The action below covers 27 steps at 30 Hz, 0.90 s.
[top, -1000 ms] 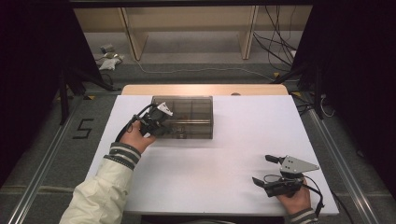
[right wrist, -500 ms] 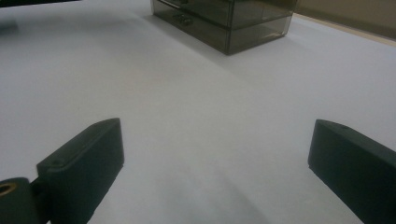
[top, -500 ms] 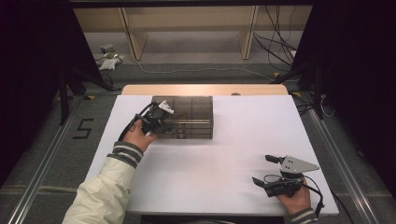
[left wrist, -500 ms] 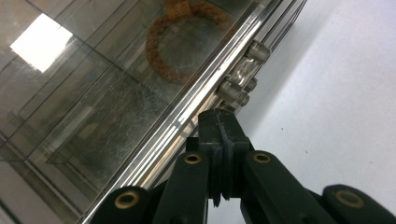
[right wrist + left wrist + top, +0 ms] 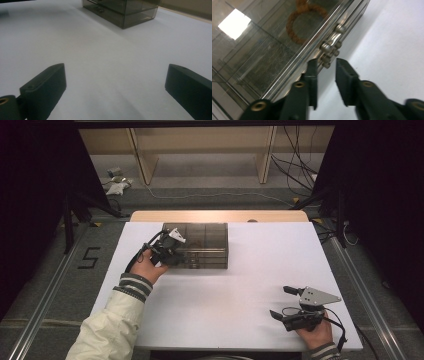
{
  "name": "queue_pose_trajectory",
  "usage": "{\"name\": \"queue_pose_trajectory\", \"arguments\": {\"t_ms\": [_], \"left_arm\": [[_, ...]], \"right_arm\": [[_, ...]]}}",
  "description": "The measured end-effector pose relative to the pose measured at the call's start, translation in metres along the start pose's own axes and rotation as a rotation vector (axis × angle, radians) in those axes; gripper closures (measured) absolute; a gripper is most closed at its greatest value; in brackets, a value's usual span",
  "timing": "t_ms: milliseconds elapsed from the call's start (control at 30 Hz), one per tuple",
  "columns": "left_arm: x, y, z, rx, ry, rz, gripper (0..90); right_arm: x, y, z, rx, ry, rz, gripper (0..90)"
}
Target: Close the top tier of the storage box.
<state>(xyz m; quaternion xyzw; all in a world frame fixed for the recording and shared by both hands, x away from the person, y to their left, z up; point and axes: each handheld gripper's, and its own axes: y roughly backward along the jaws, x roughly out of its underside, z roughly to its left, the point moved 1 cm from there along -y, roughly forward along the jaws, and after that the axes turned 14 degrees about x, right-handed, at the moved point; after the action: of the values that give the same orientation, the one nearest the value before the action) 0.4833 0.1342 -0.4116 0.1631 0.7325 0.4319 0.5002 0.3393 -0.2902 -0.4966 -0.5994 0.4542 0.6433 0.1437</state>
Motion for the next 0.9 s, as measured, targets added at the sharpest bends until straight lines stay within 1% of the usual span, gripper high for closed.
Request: {"name": "queue_pose_trajectory", "arguments": {"t_ms": [33, 100, 200, 233, 267, 333, 433, 467, 533, 667, 700, 733, 767, 800, 833, 900], "left_arm": [[-0.001, 0.002, -0.002, 0.003, -0.01, -0.004, 65.4], [-0.002, 0.006, -0.006, 0.016, -0.006, -0.028, 57.5], [-0.003, 0.009, -0.013, 0.008, -0.019, -0.053, 46.8], [-0.003, 0.01, -0.016, 0.017, -0.025, -0.059, 41.4], [-0.003, 0.012, -0.017, 0.026, -0.028, -0.064, 38.3], [-0.003, 0.015, -0.021, 0.037, -0.035, -0.078, 35.5], [-0.001, 0.018, -0.027, 0.052, -0.029, -0.126, 28.1], [0.0, 0.02, -0.029, 0.061, -0.034, -0.133, 26.3], [0.002, 0.022, -0.033, 0.08, -0.028, -0.16, 22.2], [0.011, 0.027, -0.041, 0.132, -0.033, -0.225, 15.7], [0.014, 0.029, -0.043, 0.137, -0.034, -0.237, 15.4], [0.017, 0.03, -0.045, 0.134, -0.04, -0.25, 15.0], [0.021, 0.031, -0.047, 0.13, -0.046, -0.275, 14.0], [0.025, 0.033, -0.048, 0.129, -0.053, -0.295, 11.1], [0.028, 0.034, -0.05, 0.126, -0.045, -0.319, 7.9], [0.036, 0.036, -0.05, 0.13, -0.044, -0.346, 4.4]], "right_arm": [[0.0, 0.0, 0.0, -0.001, 0.0, -0.002, 4.7], [0.0, 0.0, 0.0, -0.001, -0.001, -0.002, 4.7], [0.0, 0.0, 0.0, -0.005, 0.0, -0.003, 4.7], [0.0, 0.0, 0.0, -0.006, 0.001, -0.004, 4.7], [0.0, 0.0, 0.0, -0.007, 0.0, -0.004, 4.7], [0.0, 0.0, 0.0, -0.01, 0.0, -0.006, 4.7], [0.0, -0.001, 0.0, -0.014, 0.003, -0.004, 4.6], [0.0, -0.001, 0.0, -0.014, 0.003, -0.005, 4.6], [0.0, -0.001, 0.0, -0.016, 0.005, -0.004, 4.6], [-0.001, -0.002, 0.0, -0.018, 0.005, -0.002, 4.6], [-0.001, -0.002, 0.0, -0.019, 0.005, -0.002, 4.7], [-0.001, -0.002, 0.0, -0.02, 0.005, 0.0, 4.7], [-0.001, -0.003, 0.0, -0.019, 0.004, 0.0, 4.7], [-0.001, -0.003, 0.0, -0.019, 0.003, 0.004, 4.7], [-0.001, -0.003, 0.0, -0.02, 0.003, 0.005, 4.7], [-0.001, -0.004, 0.0, -0.018, 0.003, 0.006, 4.7]]}}
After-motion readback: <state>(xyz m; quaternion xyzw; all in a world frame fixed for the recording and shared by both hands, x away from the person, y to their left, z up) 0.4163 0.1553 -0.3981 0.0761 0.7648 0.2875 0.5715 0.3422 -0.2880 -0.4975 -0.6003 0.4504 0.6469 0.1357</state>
